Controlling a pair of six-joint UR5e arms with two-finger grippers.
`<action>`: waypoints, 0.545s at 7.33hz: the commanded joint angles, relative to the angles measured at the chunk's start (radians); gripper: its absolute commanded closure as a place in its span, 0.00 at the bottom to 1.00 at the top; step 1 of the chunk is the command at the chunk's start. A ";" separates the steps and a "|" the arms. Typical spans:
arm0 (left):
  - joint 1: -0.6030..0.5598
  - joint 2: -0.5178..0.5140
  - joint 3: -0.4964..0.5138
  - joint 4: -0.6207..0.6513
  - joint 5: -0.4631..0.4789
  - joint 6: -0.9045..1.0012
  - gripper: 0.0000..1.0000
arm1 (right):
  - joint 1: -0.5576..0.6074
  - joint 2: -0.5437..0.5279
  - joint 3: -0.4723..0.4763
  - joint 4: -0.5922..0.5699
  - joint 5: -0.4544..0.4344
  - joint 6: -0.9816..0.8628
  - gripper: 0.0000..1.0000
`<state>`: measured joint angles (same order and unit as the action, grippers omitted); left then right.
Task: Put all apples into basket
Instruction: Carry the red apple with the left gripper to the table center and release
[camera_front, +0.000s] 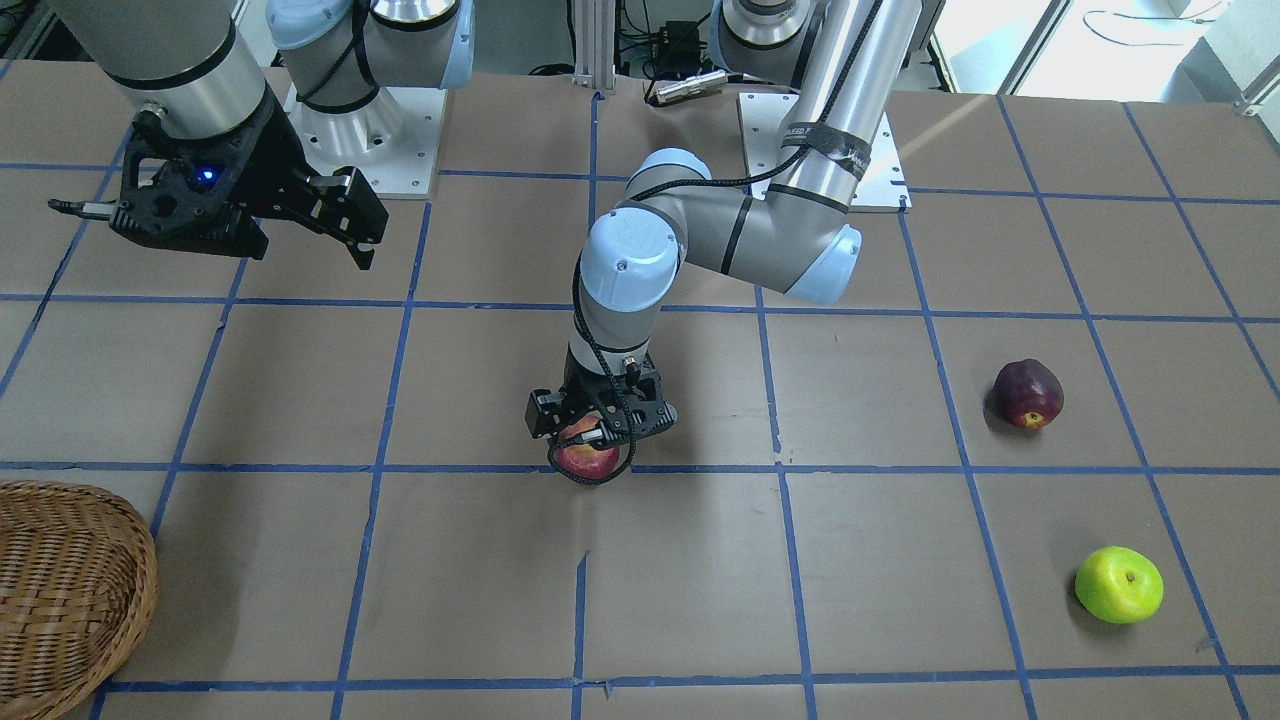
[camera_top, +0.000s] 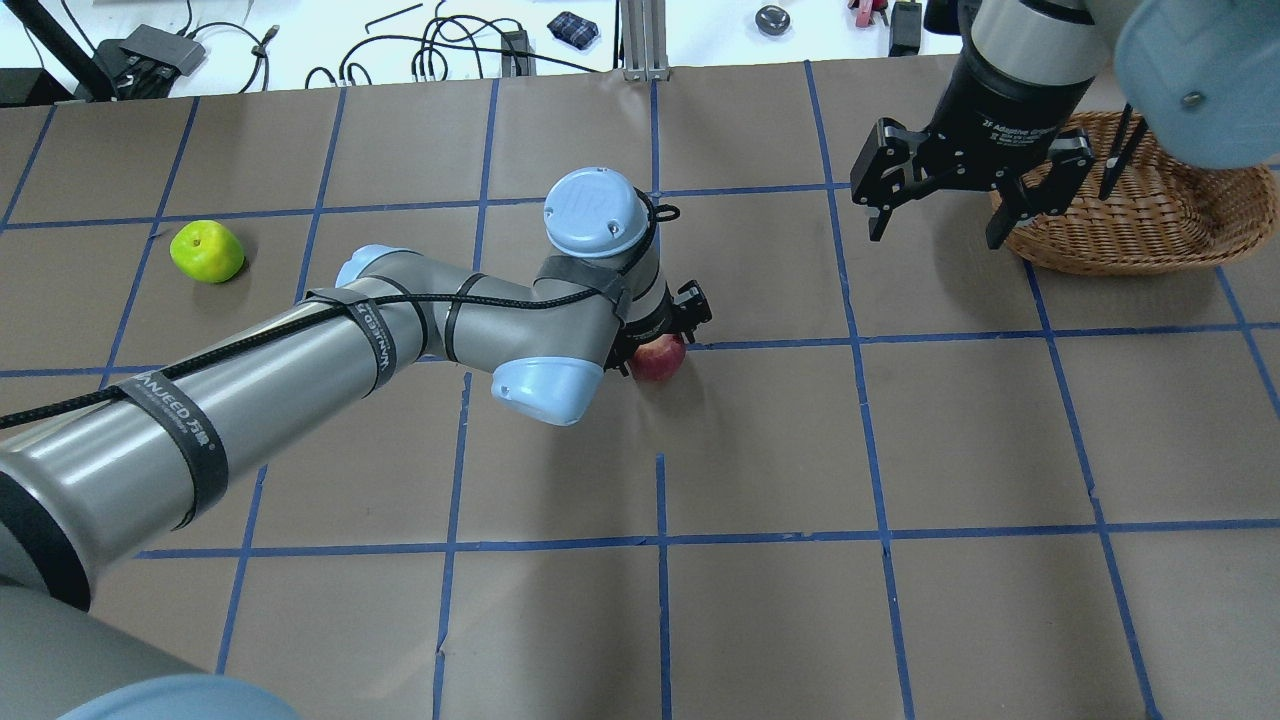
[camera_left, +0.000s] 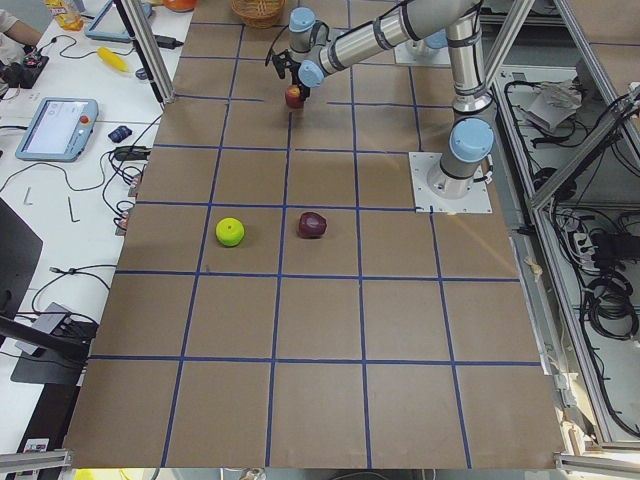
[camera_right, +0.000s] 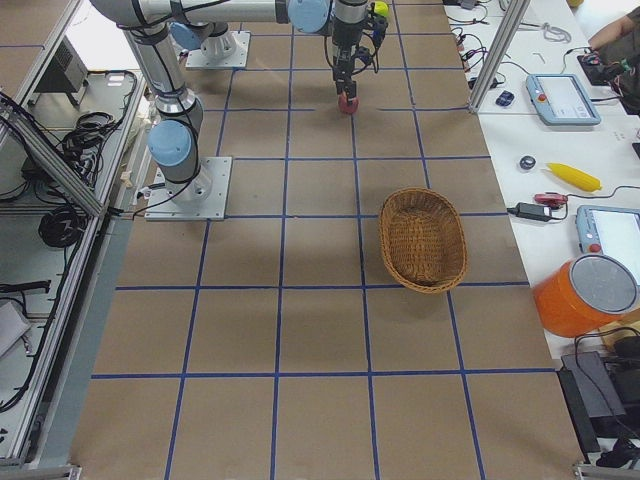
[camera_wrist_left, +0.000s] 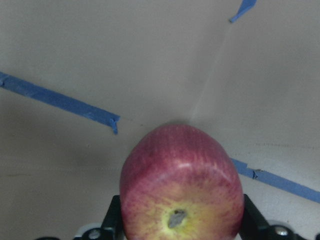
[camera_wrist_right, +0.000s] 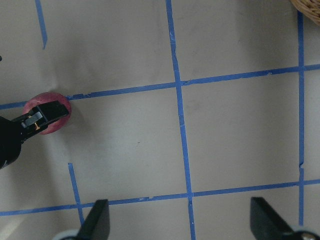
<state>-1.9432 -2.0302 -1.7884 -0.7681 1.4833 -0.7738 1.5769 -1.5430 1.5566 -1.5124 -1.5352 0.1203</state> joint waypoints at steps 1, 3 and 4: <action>0.033 0.042 0.004 -0.008 0.003 0.036 0.00 | 0.002 0.001 0.040 -0.005 0.000 0.007 0.00; 0.128 0.134 0.007 -0.147 0.002 0.178 0.00 | 0.014 0.048 0.040 -0.110 -0.017 0.018 0.00; 0.183 0.177 0.004 -0.249 0.003 0.311 0.00 | 0.041 0.088 0.039 -0.145 -0.008 0.045 0.00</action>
<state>-1.8255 -1.9092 -1.7822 -0.9068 1.4858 -0.5983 1.5935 -1.4996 1.5954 -1.5994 -1.5481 0.1416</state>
